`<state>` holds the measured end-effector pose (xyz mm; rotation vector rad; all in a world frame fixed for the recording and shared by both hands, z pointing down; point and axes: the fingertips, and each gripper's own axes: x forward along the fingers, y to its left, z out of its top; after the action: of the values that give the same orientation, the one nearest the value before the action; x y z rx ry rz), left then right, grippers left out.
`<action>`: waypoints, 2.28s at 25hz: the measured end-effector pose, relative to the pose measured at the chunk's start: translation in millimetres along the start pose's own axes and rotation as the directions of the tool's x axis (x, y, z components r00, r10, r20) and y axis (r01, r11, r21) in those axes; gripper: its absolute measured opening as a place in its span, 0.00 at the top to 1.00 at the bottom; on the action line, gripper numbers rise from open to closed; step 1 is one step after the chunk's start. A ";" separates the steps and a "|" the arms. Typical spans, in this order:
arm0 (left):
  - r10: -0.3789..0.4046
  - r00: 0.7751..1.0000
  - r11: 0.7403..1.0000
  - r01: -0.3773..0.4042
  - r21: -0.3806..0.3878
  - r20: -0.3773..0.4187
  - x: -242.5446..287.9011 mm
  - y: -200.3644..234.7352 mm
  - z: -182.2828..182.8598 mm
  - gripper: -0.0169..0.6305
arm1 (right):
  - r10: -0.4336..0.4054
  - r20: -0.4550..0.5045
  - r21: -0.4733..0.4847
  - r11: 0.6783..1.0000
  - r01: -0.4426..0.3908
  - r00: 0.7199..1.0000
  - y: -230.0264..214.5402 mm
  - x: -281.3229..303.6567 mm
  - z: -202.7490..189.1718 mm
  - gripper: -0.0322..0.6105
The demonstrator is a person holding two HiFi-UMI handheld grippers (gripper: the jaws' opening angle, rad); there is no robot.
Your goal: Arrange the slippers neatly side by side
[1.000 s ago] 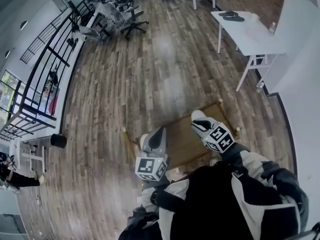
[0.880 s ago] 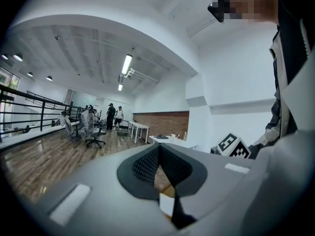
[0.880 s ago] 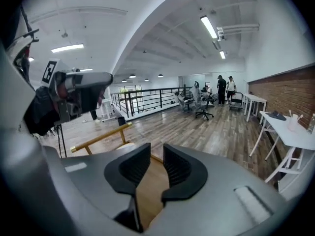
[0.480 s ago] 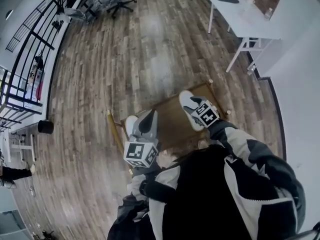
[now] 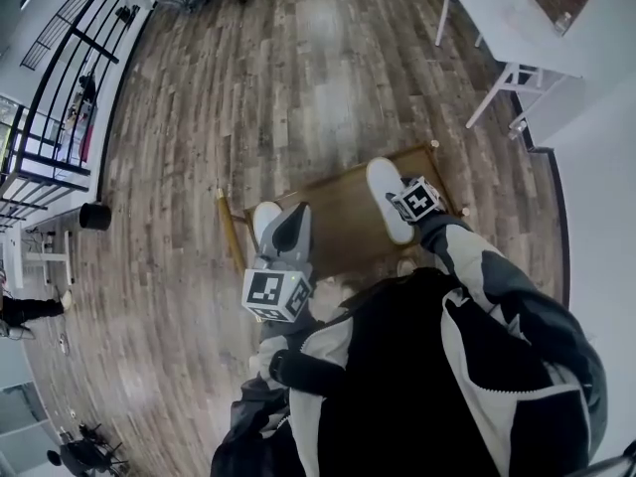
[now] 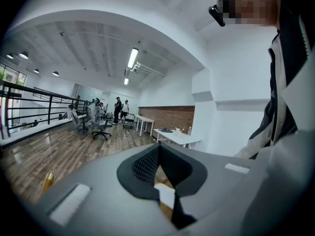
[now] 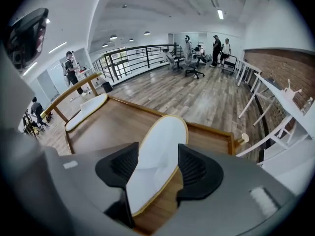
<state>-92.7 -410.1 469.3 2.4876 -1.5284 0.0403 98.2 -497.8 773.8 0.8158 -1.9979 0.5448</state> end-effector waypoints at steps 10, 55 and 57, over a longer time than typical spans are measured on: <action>0.050 0.998 0.998 -0.049 0.025 -0.024 -6.5 0.6 3.5 0.95 | 0.048 -0.091 0.107 0.994 -0.039 0.995 -14.0 25.3 -27.4 0.57; 0.118 0.993 0.993 -0.118 0.020 0.003 -109.3 47.2 -7.7 0.95 | 0.246 0.211 0.044 0.964 -0.260 0.946 166.9 -40.0 81.0 0.91; 0.116 0.993 0.993 -0.116 0.024 -0.003 -116.3 48.9 -10.3 0.95 | 0.248 0.196 0.026 0.966 -0.258 0.949 178.5 -30.9 81.1 0.91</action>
<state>-188.3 -327.1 471.7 2.4120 -1.6787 0.0841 -64.8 -417.0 694.6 0.6659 -2.2927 0.6888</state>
